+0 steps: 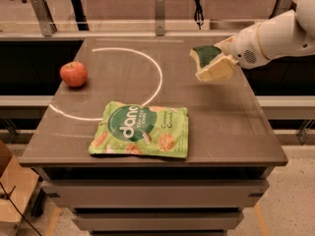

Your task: Move sponge near apple

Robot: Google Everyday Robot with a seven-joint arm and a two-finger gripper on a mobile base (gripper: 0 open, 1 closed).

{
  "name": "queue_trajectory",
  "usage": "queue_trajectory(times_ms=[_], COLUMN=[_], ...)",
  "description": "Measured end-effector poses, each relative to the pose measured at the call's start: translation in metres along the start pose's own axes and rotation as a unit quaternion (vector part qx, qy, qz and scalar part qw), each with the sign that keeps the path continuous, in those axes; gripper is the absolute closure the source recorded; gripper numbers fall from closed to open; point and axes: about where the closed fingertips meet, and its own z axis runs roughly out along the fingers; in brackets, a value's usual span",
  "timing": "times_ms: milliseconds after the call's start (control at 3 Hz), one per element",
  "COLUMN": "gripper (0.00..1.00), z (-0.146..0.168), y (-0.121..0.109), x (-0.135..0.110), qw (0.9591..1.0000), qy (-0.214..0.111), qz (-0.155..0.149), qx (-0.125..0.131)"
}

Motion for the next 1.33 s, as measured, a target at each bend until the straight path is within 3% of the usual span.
queue_trajectory(times_ms=[333,667,1000,1333], gripper=[1.0,1.0,1.0,1.0], z=[0.012,0.027,0.048,0.075], y=[0.016,0.043,0.08,0.119], x=[-0.02,-0.056,-0.1,-0.138], qw=[0.9996,0.9967,0.9888,0.978], qy=[-0.02,-0.059,-0.109,-0.143], qz=[-0.008,-0.027,-0.046,-0.063], qx=[-0.02,-0.048,-0.091,-0.138])
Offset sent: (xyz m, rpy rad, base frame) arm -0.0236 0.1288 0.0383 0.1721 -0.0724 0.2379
